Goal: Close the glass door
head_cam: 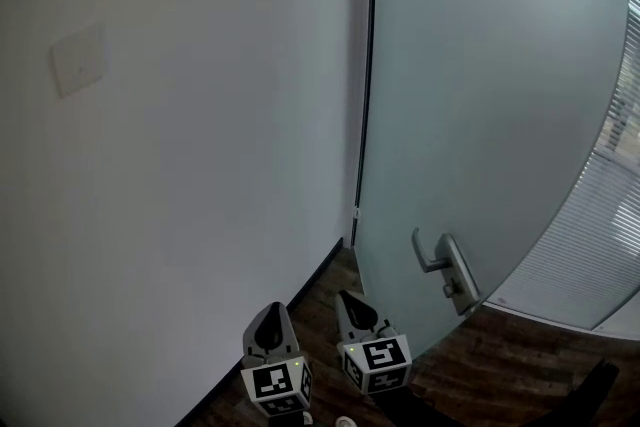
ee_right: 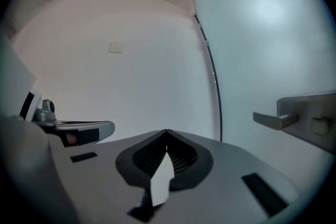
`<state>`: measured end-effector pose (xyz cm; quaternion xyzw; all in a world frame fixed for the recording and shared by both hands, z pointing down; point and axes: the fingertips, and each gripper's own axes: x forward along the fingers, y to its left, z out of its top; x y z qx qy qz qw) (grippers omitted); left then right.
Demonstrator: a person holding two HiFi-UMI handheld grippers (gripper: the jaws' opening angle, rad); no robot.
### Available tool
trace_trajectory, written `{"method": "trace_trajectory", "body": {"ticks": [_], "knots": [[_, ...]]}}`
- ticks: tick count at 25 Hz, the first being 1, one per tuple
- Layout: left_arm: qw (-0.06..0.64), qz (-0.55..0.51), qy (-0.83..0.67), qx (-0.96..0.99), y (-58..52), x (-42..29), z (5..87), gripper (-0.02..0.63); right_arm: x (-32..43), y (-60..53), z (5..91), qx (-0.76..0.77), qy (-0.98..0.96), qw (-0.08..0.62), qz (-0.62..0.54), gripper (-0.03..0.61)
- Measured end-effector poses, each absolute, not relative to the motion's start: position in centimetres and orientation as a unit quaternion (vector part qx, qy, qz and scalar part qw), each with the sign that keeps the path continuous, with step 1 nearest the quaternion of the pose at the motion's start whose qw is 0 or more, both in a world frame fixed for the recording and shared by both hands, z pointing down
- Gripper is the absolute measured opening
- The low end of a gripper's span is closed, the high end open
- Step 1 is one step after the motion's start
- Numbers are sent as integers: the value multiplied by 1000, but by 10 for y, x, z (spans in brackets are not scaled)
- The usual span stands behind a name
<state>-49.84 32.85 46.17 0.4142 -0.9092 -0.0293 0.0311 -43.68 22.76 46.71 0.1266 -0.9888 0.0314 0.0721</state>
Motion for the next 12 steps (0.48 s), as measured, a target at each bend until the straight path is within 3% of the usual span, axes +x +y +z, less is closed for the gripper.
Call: {"method": "trace_trajectory", "body": {"ticks": [12], "knots": [[26,-8,-773,634,188,-490,440,0,-394,145,455,350,-934,56,49,-2]]}}
